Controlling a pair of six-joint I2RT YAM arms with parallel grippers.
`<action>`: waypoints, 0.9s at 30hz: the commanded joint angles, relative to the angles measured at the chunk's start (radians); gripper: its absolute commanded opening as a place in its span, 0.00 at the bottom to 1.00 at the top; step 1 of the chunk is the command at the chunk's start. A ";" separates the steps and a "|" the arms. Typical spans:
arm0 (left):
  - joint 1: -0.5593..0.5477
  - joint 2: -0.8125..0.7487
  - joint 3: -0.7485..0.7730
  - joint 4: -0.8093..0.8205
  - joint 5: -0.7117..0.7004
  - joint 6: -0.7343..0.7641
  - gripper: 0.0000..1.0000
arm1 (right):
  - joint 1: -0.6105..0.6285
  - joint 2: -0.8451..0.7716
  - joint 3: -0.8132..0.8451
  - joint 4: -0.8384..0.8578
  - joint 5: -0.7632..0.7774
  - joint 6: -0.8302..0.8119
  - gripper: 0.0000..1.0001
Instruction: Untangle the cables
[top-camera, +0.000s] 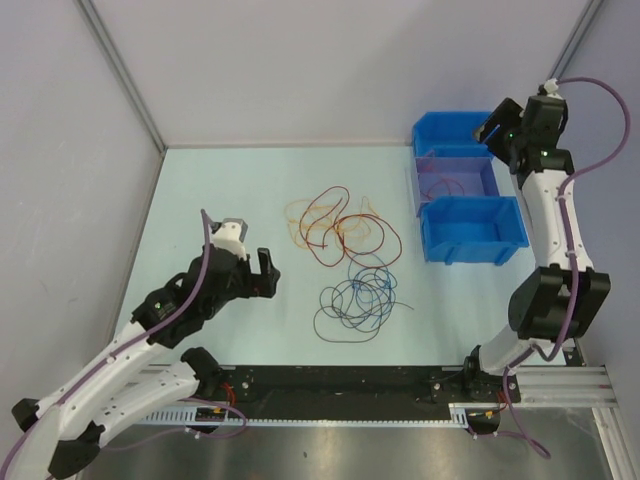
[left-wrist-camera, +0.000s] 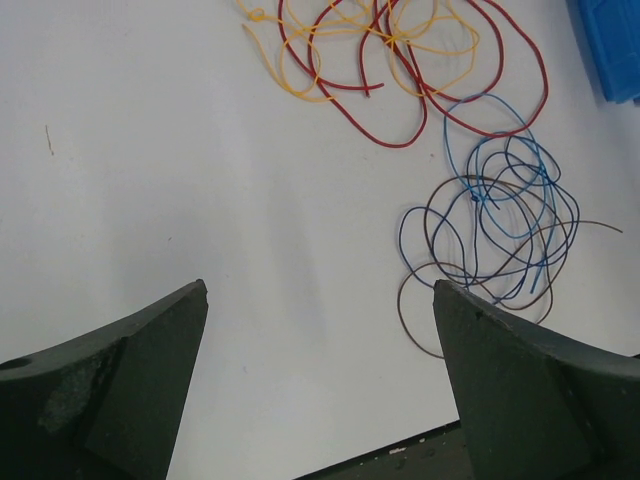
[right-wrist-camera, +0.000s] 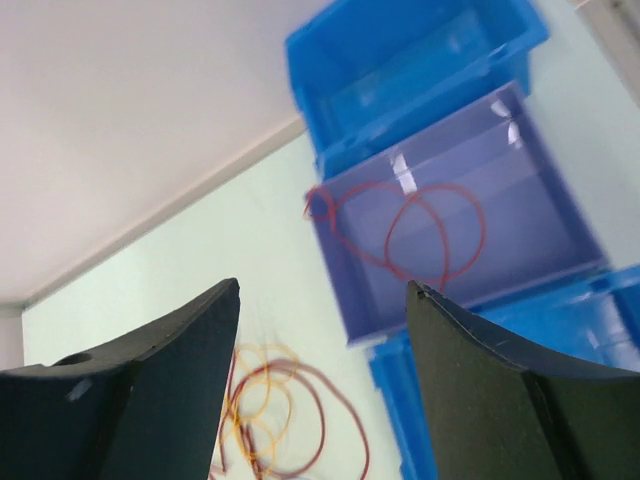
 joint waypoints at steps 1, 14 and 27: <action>0.006 0.020 -0.024 0.100 0.008 0.008 1.00 | 0.089 -0.128 -0.135 0.033 0.003 -0.014 0.72; 0.004 0.444 0.025 0.365 0.134 -0.049 0.98 | 0.323 -0.421 -0.473 -0.086 0.065 0.021 0.70; 0.041 0.920 0.379 0.352 0.050 0.011 0.94 | 0.416 -0.611 -0.674 -0.132 0.055 0.042 0.70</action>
